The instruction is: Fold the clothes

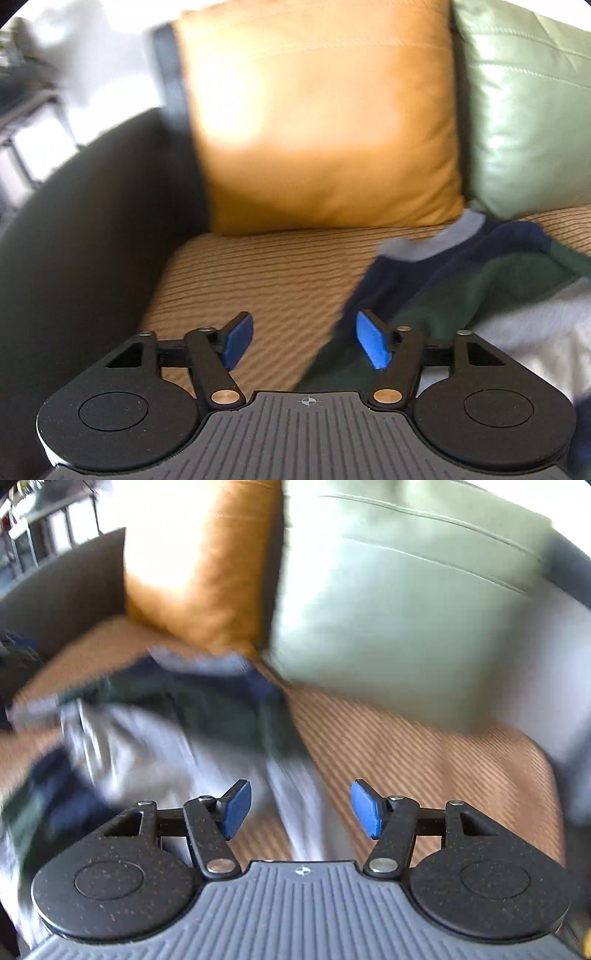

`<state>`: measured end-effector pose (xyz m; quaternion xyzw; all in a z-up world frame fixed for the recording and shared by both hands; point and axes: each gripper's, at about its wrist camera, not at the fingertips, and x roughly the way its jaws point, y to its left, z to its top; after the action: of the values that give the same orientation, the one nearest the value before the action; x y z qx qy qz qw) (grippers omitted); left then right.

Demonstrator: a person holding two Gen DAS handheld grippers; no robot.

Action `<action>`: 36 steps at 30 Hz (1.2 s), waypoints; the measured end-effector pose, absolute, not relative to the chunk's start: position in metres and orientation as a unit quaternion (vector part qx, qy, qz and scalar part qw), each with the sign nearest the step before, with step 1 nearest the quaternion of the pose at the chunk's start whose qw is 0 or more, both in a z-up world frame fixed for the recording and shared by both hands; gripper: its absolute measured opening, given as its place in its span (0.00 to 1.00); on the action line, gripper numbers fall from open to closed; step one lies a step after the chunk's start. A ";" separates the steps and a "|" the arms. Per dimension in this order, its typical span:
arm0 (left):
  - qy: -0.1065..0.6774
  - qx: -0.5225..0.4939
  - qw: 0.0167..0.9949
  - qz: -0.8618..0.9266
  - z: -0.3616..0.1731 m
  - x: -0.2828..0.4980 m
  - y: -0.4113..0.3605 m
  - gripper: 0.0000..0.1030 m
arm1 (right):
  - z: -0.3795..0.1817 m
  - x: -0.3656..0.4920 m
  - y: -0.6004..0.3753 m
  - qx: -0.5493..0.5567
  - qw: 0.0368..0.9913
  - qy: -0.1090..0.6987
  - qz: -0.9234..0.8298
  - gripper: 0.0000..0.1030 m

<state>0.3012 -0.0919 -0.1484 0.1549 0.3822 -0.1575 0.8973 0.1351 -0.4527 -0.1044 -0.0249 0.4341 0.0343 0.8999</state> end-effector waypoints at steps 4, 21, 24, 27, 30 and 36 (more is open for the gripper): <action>0.401 0.182 0.879 -0.180 -0.195 0.351 -0.141 0.75 | -0.147 0.240 -0.426 0.004 0.902 0.425 0.075 0.63; 0.441 0.138 0.848 -0.259 -0.257 0.421 -0.156 0.79 | -0.261 0.397 -0.387 -0.037 0.889 0.439 0.127 0.68; 0.433 0.140 0.843 -0.287 -0.259 0.414 -0.162 0.19 | -0.262 0.394 -0.395 -0.012 0.887 0.440 0.138 0.45; 0.416 0.172 0.849 -0.276 -0.250 0.400 -0.177 0.00 | -0.253 0.381 -0.398 -0.017 0.887 0.439 0.145 0.08; 0.381 0.178 0.870 -0.256 -0.229 0.397 -0.179 0.00 | -0.221 0.357 -0.405 -0.023 0.901 0.403 0.157 0.07; 0.267 0.198 0.925 -0.183 -0.190 0.403 -0.215 0.00 | -0.168 0.327 -0.417 -0.052 0.946 0.303 0.100 0.07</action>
<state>0.4034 -0.2155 -0.1905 0.1982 0.2672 -0.1832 0.9251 0.3273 -0.4173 -0.1682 -0.0524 0.3031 0.0996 0.9463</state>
